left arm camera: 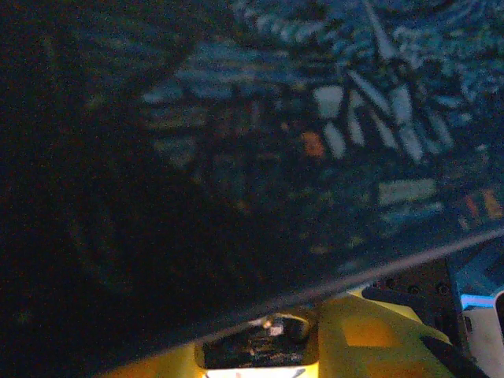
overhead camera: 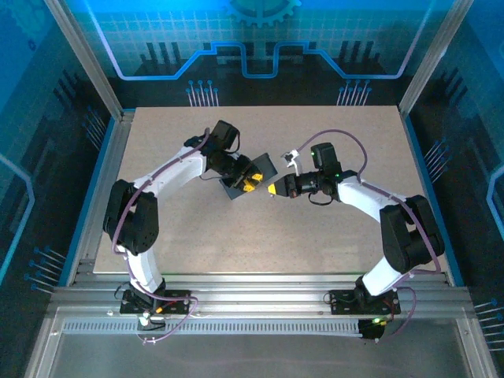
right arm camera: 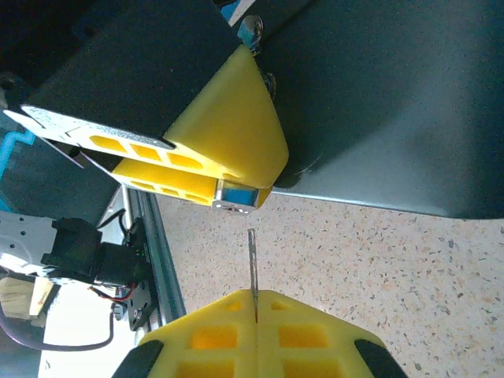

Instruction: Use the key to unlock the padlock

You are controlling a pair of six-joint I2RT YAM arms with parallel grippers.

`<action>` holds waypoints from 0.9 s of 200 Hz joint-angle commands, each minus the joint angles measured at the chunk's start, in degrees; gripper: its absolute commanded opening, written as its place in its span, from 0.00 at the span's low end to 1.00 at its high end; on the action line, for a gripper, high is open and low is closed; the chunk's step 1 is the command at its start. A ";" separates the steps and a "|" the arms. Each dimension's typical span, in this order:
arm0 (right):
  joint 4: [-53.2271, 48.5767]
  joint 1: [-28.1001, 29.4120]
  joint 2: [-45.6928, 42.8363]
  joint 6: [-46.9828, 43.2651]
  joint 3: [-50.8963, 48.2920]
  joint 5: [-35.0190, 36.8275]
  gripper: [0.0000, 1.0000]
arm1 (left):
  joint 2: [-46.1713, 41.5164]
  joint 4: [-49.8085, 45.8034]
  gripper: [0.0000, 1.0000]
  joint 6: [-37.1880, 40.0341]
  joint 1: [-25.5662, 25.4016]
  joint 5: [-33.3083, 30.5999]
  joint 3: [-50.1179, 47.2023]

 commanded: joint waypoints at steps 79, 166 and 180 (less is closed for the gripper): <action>-0.04 2.82 2.95 1.05 3.86 0.13 0.00 | -3.58 -1.06 0.00 1.98 0.47 -1.44 2.22; 0.39 3.30 4.00 1.88 4.59 0.37 0.00 | -3.92 0.10 0.00 0.97 0.46 -1.81 1.21; 0.65 3.43 4.10 2.06 4.68 0.37 0.00 | -4.08 0.15 0.00 0.99 0.51 -1.82 1.14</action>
